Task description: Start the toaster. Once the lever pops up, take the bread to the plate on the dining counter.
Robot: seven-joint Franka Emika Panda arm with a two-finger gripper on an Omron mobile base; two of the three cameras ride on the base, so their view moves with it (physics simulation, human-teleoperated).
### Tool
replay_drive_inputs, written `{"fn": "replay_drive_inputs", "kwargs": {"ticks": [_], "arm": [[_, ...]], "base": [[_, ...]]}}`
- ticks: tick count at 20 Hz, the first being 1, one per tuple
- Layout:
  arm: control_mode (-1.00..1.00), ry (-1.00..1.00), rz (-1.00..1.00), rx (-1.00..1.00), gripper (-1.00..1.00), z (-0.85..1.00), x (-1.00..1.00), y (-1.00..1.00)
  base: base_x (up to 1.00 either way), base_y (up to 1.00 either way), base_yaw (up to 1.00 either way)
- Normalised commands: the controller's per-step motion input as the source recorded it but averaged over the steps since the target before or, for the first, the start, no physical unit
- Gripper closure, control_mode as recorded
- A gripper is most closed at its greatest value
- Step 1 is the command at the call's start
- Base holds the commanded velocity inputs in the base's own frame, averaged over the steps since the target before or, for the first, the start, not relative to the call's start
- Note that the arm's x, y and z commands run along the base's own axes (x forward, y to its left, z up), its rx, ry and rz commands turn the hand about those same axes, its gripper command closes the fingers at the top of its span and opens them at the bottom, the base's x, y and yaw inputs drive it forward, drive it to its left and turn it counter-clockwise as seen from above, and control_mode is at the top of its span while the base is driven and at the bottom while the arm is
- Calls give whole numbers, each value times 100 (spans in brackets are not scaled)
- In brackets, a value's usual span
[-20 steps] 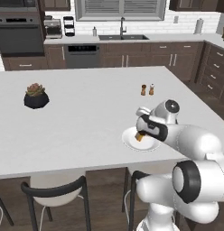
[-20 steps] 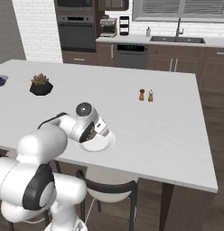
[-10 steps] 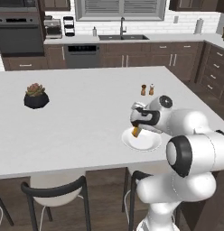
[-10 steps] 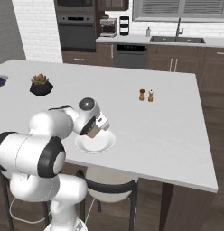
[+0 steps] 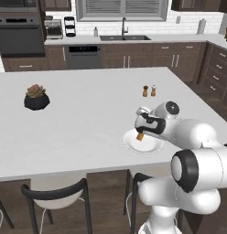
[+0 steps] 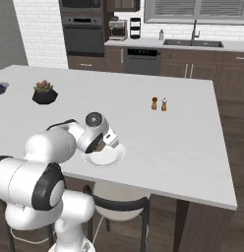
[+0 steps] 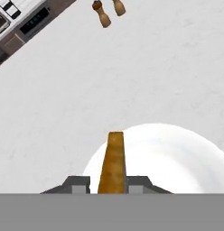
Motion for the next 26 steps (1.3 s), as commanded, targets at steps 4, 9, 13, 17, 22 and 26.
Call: {"fn": "replay_drive_inputs", "kwargs": {"ticks": [4,9,13,17,22,26], "arm": [[-100,0,-7,0,-100,-31,1,0],[-100,0,-11,0,-100,-9,20,-9],[-100,0,-9,0,-100,0,-38,-41],[-100,-1,-6,0,-100,38,-53,-40],[-100,0,-6,1,-100,72,-11,-31],[-100,1,-2,3,-100,71,-4,-11]], "base": [[0,0,0],[0,0,0],[0,0,0],[0,0,0],[0,0,0],[0,0,0]]}}
